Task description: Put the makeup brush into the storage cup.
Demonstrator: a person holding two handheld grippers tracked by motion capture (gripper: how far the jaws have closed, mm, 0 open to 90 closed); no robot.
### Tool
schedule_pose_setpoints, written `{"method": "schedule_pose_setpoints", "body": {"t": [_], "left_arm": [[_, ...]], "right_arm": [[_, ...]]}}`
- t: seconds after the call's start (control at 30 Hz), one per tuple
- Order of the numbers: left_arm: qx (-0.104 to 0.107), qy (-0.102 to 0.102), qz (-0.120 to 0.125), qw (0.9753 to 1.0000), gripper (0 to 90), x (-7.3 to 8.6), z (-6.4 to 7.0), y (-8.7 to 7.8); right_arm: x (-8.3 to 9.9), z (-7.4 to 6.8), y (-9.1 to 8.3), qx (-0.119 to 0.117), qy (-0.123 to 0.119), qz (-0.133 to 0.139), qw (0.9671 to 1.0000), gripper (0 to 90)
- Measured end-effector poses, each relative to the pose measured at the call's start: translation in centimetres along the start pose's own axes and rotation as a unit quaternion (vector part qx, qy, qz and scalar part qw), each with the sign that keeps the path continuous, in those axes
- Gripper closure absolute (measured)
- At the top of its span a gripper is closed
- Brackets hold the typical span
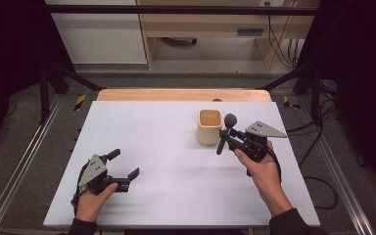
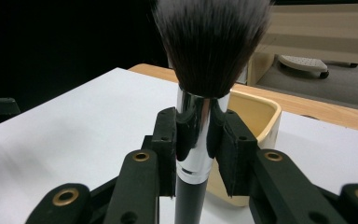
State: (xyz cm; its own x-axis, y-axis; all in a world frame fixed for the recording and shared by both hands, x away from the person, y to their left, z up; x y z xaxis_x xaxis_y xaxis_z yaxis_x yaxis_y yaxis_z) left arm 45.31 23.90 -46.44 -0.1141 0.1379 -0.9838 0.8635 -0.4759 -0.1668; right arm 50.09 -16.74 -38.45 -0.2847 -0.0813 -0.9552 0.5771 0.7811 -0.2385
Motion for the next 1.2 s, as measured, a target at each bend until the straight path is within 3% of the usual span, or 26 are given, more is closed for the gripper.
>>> {"method": "schedule_pose_setpoints", "body": {"t": [1.2], "left_arm": [[0.004,0.005,0.010,0.9999,1.1,-0.2,0.3,-0.1]], "right_arm": [[-3.3,0.5,2.4,0.002,-0.011,-0.001,0.9999,70.5]]}}
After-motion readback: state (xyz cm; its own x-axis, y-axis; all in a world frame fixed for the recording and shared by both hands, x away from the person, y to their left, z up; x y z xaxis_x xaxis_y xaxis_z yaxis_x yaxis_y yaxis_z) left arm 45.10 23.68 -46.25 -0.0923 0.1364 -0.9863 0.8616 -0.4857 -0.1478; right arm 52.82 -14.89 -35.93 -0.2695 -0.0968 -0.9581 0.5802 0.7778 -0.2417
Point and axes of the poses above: each handheld gripper's, and its own axes: y roughly forward along the jaws, x roughly out of its underside, z roughly to its right, the point moved 3 cm from there along y, roughly forward along the jaws, and after that the axes turned 14 degrees about -x, right-handed, at the moved point
